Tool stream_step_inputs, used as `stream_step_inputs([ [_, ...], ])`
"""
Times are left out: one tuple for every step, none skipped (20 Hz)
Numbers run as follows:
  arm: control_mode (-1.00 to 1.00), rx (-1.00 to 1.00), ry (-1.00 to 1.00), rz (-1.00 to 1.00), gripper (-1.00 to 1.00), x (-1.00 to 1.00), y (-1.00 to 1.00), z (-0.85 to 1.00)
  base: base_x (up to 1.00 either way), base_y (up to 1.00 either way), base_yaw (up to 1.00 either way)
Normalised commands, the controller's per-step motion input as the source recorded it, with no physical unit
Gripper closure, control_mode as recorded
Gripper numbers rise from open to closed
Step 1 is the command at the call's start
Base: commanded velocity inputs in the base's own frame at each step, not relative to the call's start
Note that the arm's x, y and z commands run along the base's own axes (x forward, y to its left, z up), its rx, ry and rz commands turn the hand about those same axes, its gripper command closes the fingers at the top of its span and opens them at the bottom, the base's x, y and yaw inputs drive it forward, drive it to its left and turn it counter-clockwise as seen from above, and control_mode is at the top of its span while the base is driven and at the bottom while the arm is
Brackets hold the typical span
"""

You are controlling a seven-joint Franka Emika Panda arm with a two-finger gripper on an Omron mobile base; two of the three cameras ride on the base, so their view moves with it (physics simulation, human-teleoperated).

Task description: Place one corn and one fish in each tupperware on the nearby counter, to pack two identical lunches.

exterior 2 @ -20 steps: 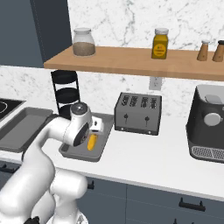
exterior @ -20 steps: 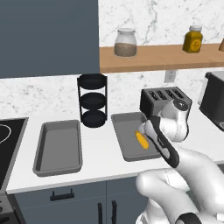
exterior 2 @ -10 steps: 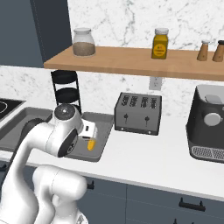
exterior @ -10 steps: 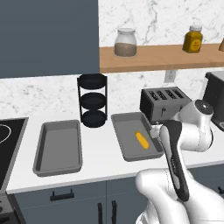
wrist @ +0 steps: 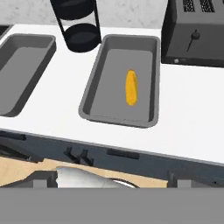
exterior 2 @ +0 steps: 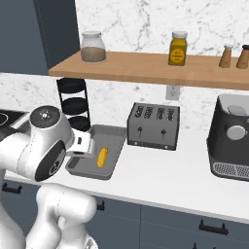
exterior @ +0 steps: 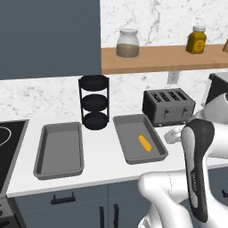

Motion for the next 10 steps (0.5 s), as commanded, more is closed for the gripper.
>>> stream_step_inputs([
  [-1.00, -0.19, -0.21, 0.00, -1.00, -0.99, 0.86, -0.33, 0.00, 0.00, 0.00],
  [-1.00, -0.22, -0.20, 0.00, -1.00, -0.90, 0.98, -0.38, 0.00, 0.00, 0.00],
  [-1.00, -0.24, -0.19, 0.00, -1.00, -0.84, 1.00, -0.44, 0.00, 0.00, 0.00],
  [-1.00, -0.23, -0.16, 0.00, -1.00, -0.77, 0.91, -0.41, 0.00, 0.00, 0.00],
  [-1.00, -0.22, -0.14, 0.00, -1.00, -0.74, 0.84, -0.36, 0.00, 0.00, 0.00],
  [-1.00, -0.15, -0.03, 0.00, -1.00, -0.61, 0.39, -0.21, 0.00, 0.00, 0.00],
  [1.00, 0.00, 0.00, 0.00, -1.00, 0.00, 0.00, 0.00, -0.54, 0.02, 0.00],
  [1.00, 0.00, 0.00, 0.00, -1.00, 0.00, 0.00, 0.00, -0.36, -0.14, 0.00],
  [1.00, 0.00, 0.00, 0.00, -1.00, 0.00, 0.00, 0.00, -0.21, -0.49, -0.05],
  [1.00, 0.00, 0.00, 0.00, -1.00, 0.00, 0.00, 0.00, -0.14, -0.79, -0.10],
])
